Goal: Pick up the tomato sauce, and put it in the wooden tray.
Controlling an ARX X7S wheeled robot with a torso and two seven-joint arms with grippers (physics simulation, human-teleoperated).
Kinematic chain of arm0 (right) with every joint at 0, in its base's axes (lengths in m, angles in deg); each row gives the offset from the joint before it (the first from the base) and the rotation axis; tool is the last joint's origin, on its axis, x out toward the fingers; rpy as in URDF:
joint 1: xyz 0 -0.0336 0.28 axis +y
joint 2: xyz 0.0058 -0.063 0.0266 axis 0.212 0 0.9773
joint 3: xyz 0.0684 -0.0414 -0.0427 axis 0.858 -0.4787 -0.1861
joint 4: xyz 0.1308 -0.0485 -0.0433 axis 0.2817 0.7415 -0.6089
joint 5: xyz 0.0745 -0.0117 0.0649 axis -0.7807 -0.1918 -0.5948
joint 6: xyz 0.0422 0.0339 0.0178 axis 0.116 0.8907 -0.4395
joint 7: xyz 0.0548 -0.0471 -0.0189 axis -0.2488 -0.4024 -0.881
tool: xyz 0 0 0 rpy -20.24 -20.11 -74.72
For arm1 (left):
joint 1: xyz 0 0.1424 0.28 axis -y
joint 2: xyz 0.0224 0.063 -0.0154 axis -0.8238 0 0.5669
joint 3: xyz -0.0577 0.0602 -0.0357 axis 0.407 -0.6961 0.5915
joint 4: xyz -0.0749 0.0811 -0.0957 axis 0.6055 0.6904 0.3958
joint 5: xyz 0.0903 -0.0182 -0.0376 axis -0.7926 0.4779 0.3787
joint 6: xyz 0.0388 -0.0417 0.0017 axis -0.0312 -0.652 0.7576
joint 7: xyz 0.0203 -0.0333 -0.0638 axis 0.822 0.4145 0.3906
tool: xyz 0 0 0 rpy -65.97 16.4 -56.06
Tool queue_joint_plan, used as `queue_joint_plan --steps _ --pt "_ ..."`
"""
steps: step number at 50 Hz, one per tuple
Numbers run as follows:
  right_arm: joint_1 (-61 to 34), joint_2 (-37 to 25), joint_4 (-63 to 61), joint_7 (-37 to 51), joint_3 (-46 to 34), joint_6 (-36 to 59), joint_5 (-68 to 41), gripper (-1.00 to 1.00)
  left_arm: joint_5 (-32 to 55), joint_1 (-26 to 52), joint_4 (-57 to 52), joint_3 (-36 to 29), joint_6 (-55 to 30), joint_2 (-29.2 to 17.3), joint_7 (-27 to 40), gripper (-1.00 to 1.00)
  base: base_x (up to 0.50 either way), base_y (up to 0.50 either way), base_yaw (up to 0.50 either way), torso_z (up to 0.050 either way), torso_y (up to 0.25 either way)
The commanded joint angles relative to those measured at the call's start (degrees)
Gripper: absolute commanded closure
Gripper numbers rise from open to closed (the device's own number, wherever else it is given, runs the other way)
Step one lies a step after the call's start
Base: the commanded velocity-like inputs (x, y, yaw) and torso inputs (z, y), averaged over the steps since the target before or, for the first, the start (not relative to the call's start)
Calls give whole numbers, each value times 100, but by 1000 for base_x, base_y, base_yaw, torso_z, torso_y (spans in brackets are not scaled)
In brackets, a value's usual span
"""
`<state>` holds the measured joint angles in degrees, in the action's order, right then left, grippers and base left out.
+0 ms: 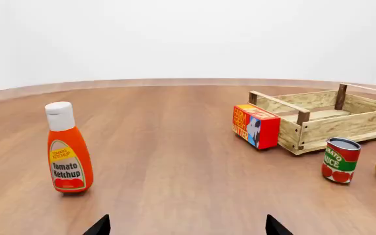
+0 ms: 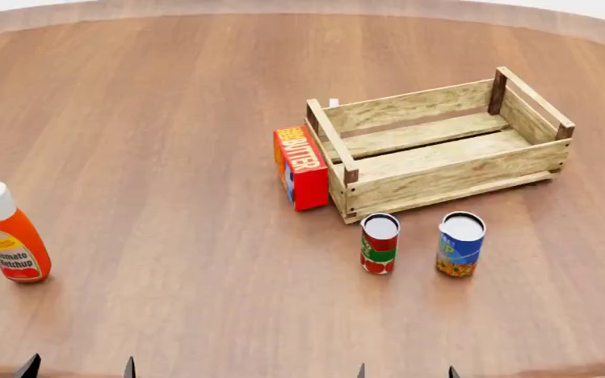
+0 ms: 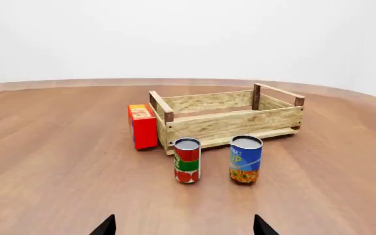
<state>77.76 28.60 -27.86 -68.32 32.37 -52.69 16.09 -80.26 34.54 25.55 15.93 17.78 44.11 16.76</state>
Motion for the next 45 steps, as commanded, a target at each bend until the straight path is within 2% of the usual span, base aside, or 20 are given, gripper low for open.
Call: queue_joint_plan --steps 1,23,24,25,26,37,45 --pt "9 -65 -18 12 -77 8 -65 -100 69 -15 -51 -72 -36 -69 72 -100 0 0 0 0 0" --pt "32 -360 -203 467 -422 191 -385 -100 260 -39 -139 -468 12 -361 462 -100 0 0 0 0 0" --pt "-859 -40 859 472 108 -859 -49 -100 -234 -4 -92 -185 -242 -48 230 -100 0 0 0 0 0" --pt "0 -49 0 104 -71 0 -63 -100 -29 -47 -150 -166 -43 -93 178 -100 0 0 0 0 0" --pt "42 -45 -172 140 -76 150 -42 -100 -16 -38 -136 -223 -62 -124 187 -100 0 0 0 0 0" --pt "8 -218 -171 559 -294 147 -253 -100 142 22 -103 -397 -150 -277 418 -100 0 0 0 0 0" --pt "118 -368 -361 484 -465 168 -401 -100 220 33 -116 -477 -178 -350 522 -100 106 0 0 0 0"
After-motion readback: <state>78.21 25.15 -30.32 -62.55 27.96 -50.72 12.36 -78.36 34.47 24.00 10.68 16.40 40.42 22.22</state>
